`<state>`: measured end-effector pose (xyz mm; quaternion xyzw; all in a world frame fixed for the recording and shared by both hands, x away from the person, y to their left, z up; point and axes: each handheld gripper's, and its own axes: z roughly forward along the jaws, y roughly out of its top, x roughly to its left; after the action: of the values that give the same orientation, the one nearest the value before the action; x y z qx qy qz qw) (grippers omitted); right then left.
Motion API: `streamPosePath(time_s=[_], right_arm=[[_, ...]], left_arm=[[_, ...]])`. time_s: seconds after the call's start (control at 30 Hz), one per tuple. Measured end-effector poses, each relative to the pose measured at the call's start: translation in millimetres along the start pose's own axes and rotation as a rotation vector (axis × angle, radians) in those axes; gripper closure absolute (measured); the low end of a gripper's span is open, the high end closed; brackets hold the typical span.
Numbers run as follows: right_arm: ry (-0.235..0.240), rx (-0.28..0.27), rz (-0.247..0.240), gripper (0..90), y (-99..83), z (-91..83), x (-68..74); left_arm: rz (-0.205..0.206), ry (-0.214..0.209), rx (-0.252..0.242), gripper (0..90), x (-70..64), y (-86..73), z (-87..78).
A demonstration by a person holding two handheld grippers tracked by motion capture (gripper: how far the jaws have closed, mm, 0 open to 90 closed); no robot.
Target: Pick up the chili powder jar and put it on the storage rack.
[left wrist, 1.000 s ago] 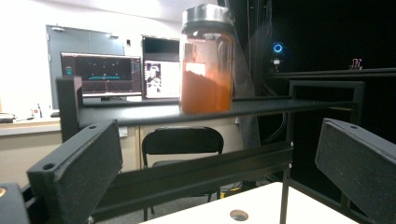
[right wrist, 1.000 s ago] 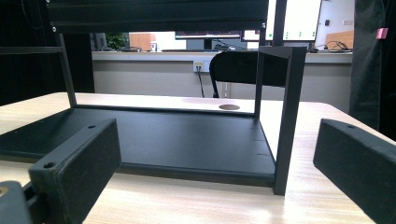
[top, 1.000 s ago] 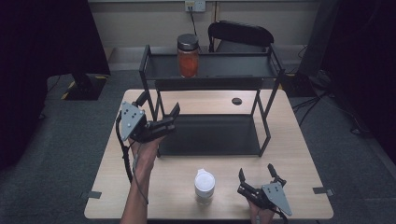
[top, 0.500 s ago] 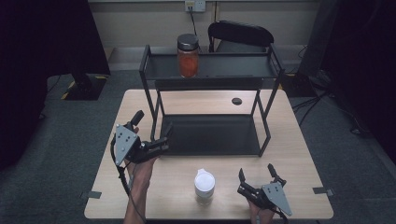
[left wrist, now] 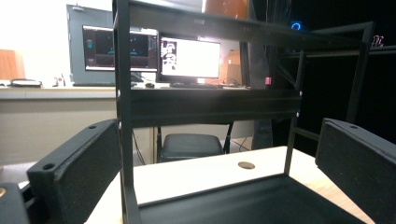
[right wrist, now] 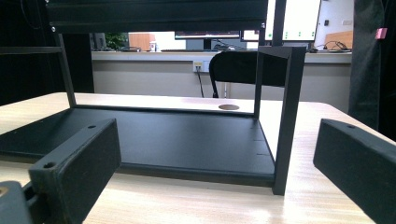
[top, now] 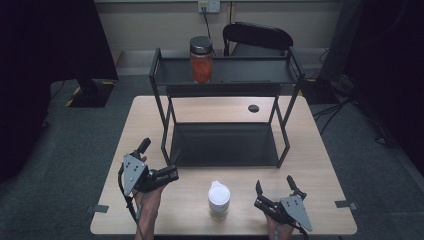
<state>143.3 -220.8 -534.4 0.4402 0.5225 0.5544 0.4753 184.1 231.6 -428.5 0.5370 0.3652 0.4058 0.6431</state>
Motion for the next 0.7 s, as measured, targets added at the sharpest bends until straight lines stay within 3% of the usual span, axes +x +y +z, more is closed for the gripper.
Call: streamPosePath(time_s=[0.33,0.7], right_arm=[[-0.001,0.0,0.0,0.0,0.0,0.0,0.1],[-0.003,0.0,0.0,0.0,0.0,0.0,0.5]], left_arm=[[0.039,0.013,0.046,0.0,-3.0,-30.4,-16.3],[0.029,0.037,0.071,0.0,-7.7,-65.0,-22.6]])
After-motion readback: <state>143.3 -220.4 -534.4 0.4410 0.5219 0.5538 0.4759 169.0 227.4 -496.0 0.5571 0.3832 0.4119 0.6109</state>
